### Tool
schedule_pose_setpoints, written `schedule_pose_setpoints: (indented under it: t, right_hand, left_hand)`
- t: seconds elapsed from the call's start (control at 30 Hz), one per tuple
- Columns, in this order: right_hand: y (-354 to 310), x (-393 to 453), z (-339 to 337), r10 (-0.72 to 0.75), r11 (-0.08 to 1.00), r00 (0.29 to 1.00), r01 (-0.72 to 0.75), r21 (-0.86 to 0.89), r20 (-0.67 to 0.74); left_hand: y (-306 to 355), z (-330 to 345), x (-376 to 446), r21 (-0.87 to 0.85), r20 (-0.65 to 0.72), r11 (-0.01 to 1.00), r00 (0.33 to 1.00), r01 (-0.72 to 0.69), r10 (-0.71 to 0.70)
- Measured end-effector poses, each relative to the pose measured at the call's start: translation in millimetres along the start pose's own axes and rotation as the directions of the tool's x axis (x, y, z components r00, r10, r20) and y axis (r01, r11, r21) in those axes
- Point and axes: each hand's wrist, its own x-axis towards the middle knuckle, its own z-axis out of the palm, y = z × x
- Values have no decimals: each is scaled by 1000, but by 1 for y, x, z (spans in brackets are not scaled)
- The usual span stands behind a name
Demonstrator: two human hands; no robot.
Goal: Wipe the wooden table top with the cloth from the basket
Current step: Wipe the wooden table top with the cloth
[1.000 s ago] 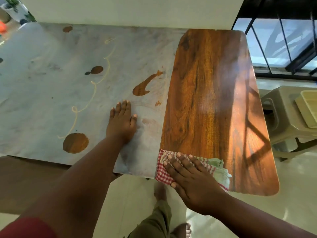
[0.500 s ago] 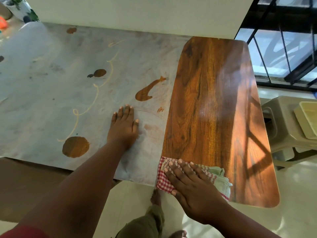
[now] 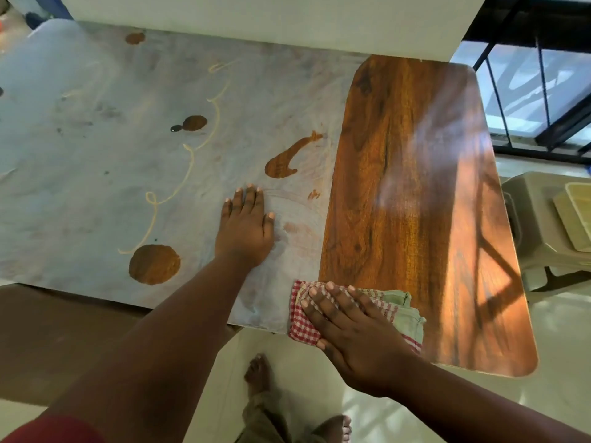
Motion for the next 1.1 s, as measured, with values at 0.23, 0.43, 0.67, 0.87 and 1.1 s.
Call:
schedule_pose_setpoints:
  t: [0.23,0.43,0.67,0.87,1.1]
  right_hand:
    - [-29,34,3,-35,999,999,35,-6,-12]
    - [-31,41,-2,-19,1000,998,19,10,57]
    - [-33,43,-3,13,1000,996,-16,24,93]
    - [-34,45,-5,40,999,992,-42,7,123]
    - [-10,87,-16,167,985,979,-172,32,119]
  left_hand:
    - [0,-1,1,17,23,1000,1000,-1,0]
    - [-5,-4,6,9,122,999,992,-34,33]
    - [-44,-26,33,79,112,984,982,-162,153]
    - [-72,-34,50,106,133,978,978,-178,164]
    - [-78,-32,76,65,136,978,973,-196,186]
